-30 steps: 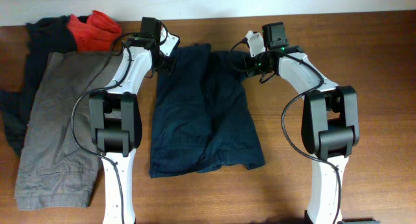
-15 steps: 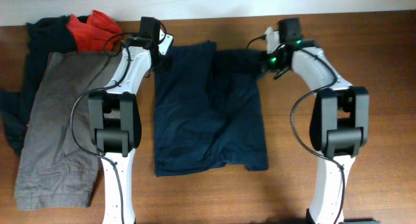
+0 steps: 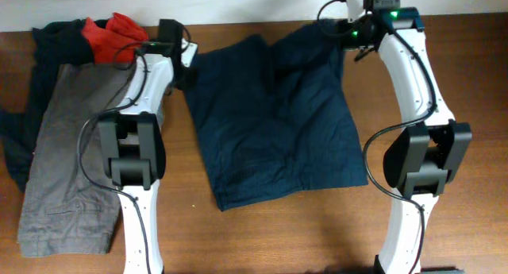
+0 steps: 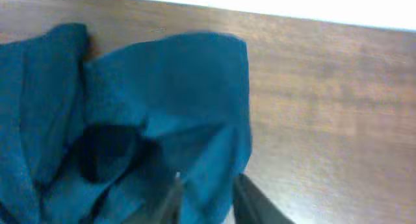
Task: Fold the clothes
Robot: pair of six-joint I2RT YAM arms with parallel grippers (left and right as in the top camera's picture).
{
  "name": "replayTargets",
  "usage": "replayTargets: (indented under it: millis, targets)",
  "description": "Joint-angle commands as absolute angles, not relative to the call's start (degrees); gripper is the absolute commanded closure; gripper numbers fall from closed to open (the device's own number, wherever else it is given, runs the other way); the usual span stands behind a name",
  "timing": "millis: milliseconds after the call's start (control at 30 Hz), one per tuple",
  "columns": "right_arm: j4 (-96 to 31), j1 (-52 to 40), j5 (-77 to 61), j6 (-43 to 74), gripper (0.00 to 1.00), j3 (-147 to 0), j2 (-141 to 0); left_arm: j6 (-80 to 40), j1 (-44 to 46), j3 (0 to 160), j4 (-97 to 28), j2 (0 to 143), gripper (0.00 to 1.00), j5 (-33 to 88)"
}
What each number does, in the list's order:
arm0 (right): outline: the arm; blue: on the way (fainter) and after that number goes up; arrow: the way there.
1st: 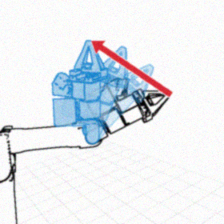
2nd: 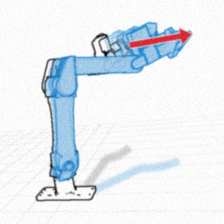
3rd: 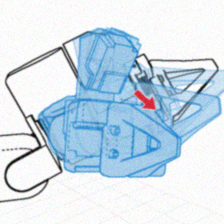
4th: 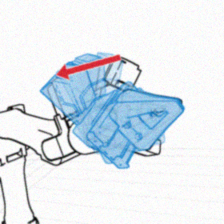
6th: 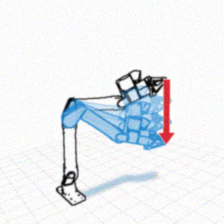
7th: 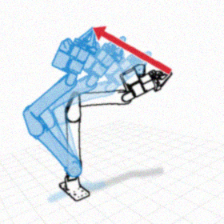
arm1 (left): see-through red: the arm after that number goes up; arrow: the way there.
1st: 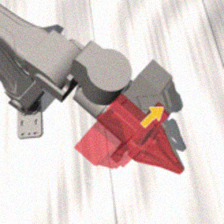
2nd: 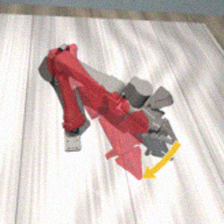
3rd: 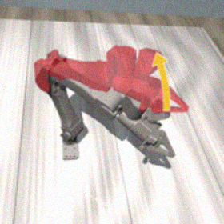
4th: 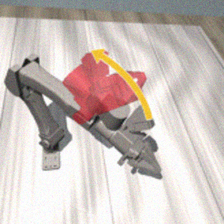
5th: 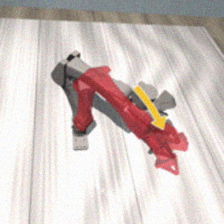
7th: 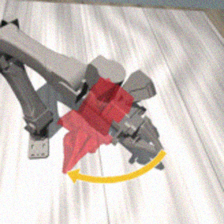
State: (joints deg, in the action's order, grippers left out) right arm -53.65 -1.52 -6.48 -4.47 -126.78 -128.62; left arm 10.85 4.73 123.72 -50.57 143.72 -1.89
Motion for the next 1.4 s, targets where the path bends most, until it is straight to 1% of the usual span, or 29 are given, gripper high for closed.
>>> replayTargets:
  millis: [0, 33, 67, 100, 133, 200, 233, 267, 300, 433, 600, 700, 800, 867, 967, 1033, 1100, 1133, 1233, 1367]
  targets:
    - [-59.2, -0.1, -3.8, -3.6, 0.4, -132.7, -126.7, 9.6, 1.5, 131.6, -56.6, 145.1, 0.94, -3.5]
    - [-61.6, 0.2, -3.8, -2.5, 0.27, -134.6, -126.7, 9.6, 1.1, 133.9, -58.6, 145.1, 0.94, -3.5]
    - [-63.9, 0.4, -4.3, -2.0, 0.21, -136.3, -126.7, 9.6, 0.7, 136.5, -60.8, 145.1, 0.94, -3.5]
    - [-67.3, 0.6, -5.3, -2.1, 0.18, -138.6, -126.7, 9.6, 0.3, 140.0, -63.8, 145.1, 0.94, -3.5]
    - [-71.7, 0.8, -6.9, -2.0, 0.13, -140.8, -126.7, 9.6, 0.0, 143.4, -66.8, 145.1, 0.91, -3.4]
    - [-78.5, 0.8, -9.0, -2.1, 0.03, -143.2, -126.7, 9.7, -0.1, 150.4, -73.7, 145.1, 0.78, -2.7]
    - [-81.2, 0.8, -9.6, -2.1, 0.01, -143.7, -126.7, 9.7, -0.1, 153.5, -77.2, 145.1, 0.71, -1.6]
    - [-84.7, 0.8, -10.4, -2.1, 0.01, -144.0, -126.7, 9.7, 0.1, 156.6, -80.9, 145.1, 0.65, 0.3]
    - [-87.7, 0.8, -10.9, -2.1, 0.01, -143.9, -126.7, 9.9, 0.2, 159.4, -85.0, 145.1, 0.62, 3.0]
    - [-94.6, 0.8, -11.8, -3.2, 0.01, -144.0, -126.4, 12.3, 0.3, 165.4, -96.7, 145.0, 0.59, 14.1]
    - [-97.3, 0.8, -11.9, -3.6, 0.01, -143.7, -124.1, 11.0, 1.0, 165.1, -96.7, 142.9, 0.59, 17.4]
    - [-97.3, 0.8, -12.3, -3.6, 0.01, -143.3, -120.2, 10.1, 1.8, 163.9, -96.7, 139.9, 0.58, 16.5]
    - [-97.3, 0.8, -12.5, -2.9, 0.01, -140.2, -115.1, 9.9, 3.1, 157.2, -96.7, 132.6, 0.56, 11.3]
    - [-97.3, 0.8, -12.2, -2.7, 0.01, -134.6, -110.6, 9.8, 4.3, 149.9, -96.7, 126.8, 0.55, 8.3]
    - [-97.1, 0.8, -12.2, -2.7, 0.01, -124.9, -105.7, 8.1, 5.2, 140.5, -96.7, 121.7, 0.55, 7.6]
    - [-95.5, 0.8, -12.3, -2.7, 0.01, -118.3, -103.4, 6.1, 5.2, 135.6, -96.7, 120.0, 0.58, 7.6]
    - [-90.3, 0.8, -12.3, -2.3, 0.02, -106.8, -100.1, 3.1, 5.4, 125.8, -96.6, 118.8, 0.61, 7.9]
    - [-87.9, 0.8, -12.3, -1.4, 0.02, -101.2, -99.3, 3.0, 6.0, 120.6, -95.3, 118.6, 0.62, 8.1]
    - [-83.7, 0.8, -13.0, -1.3, 0.02, -91.7, -98.8, 3.0, 8.1, 108.7, -90.1, 117.8, 0.62, 8.1]
    - [-77.2, 0.8, -13.1, -0.2, 0.02, -82.7, -98.8, 3.0, 10.4, 97.0, -82.8, 115.5, 0.62, 8.1]
